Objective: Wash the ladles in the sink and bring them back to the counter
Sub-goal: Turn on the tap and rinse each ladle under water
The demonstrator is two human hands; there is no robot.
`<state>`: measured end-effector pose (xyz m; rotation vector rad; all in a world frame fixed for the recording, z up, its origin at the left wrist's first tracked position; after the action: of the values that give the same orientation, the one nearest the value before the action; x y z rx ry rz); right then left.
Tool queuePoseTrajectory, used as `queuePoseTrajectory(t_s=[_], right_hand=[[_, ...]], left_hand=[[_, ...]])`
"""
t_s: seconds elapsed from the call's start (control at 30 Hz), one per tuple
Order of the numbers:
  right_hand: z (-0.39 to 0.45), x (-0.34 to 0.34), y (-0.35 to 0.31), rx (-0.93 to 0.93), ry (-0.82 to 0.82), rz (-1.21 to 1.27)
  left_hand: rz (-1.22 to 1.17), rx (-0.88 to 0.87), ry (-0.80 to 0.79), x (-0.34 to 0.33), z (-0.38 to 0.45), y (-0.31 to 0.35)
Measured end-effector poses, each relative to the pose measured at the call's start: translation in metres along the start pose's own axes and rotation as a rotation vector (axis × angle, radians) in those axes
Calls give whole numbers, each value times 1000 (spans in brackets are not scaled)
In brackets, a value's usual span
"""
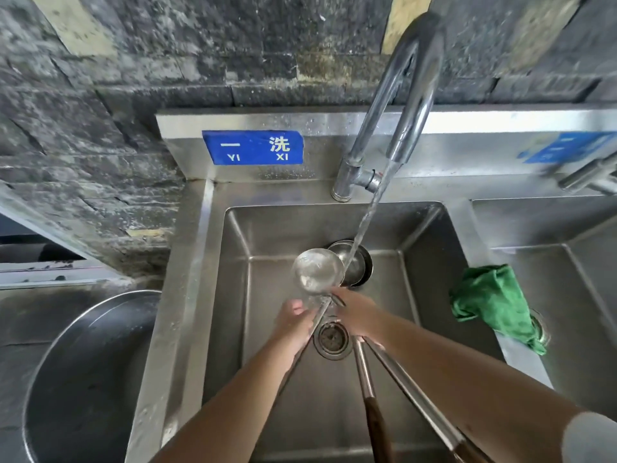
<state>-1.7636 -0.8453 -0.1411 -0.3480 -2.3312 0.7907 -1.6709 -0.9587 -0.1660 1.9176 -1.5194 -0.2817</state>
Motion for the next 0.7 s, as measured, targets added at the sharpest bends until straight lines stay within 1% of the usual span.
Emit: queuePoseTrajectory(t_s=[0.07, 0.1, 0.2, 0.27, 0.37, 0.43, 0.47, 0.53, 0.7], right_hand=[[-21, 13, 0, -23, -14, 21], [-30, 18, -1, -25, -23, 34], [-48, 29, 0, -2, -96, 0], [-55, 34, 4, -36, -123, 63], [-56, 39, 10, -155, -130, 367], [-51, 40, 4, -179, -117, 530], [-48, 40, -1, -160, -106, 557], [-43, 37, -9, -125, -77, 564], [-45, 46, -14, -112, 26, 579]], left_hand=[[61, -76, 89, 12, 18, 17], [59, -102, 87, 13, 25, 24], [7, -96, -19, 1, 33, 41], [30, -90, 1, -7, 32, 46], [-216, -63, -43, -27, 16, 53], [-377, -49, -102, -41, 8, 57], [-413, -53, -133, -49, 4, 60], [-387, -56, -164, -60, -6, 64], [-480, -9, -184, -62, -7, 69]])
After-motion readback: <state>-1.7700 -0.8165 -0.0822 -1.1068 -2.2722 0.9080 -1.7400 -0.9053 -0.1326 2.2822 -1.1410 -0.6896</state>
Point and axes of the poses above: each hand's wrist, its own z-axis towards the middle knuckle, its own x-axis out of the back of the hand, y = z × x, the point moved 7 cm from there along z, towards the middle knuckle, and after that the axes turned 14 degrees about z, right-handed, at the moved point
